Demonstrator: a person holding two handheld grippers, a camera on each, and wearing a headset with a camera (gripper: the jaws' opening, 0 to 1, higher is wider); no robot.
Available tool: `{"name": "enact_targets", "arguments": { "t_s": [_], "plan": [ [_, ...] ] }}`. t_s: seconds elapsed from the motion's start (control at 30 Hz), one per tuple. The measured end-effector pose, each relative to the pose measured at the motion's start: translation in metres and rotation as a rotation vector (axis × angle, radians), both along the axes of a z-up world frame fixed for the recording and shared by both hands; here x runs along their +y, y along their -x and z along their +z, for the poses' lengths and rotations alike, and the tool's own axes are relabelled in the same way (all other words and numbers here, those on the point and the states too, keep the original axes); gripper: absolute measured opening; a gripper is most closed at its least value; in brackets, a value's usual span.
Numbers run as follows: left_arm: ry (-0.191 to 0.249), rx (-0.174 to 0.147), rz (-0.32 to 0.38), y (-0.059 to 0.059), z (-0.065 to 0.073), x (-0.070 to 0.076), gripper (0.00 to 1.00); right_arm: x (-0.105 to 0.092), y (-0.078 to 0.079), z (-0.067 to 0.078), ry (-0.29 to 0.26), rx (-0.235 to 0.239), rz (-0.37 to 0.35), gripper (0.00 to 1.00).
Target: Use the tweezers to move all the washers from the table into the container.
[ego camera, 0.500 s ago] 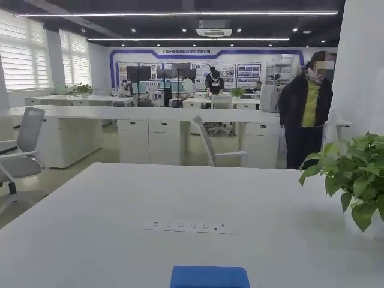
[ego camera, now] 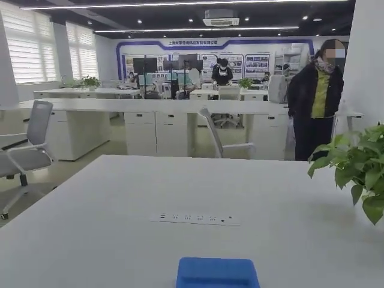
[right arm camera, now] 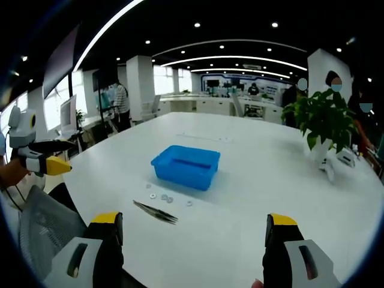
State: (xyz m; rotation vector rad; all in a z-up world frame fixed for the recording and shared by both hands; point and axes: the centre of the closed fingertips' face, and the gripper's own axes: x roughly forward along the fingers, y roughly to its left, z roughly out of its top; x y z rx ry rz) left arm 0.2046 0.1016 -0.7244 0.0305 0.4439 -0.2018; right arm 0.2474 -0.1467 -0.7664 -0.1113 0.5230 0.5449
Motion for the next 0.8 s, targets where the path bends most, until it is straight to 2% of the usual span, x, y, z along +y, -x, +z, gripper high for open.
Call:
{"name": "enact_targets", "arguments": {
  "t_s": [0.33,0.8],
  "plan": [
    [-0.019,0.008,-0.014,-0.0002,-0.003,-0.0028,0.99,-0.0017,-0.0007,0.0025,-0.011,-0.004,-0.011,0.98],
    [-0.016,0.012,-0.023,-0.0046,-0.0043,-0.0034,0.99,-0.0018,0.0003,-0.0002,0.001,0.006,-0.009,0.97]
  ]
}}
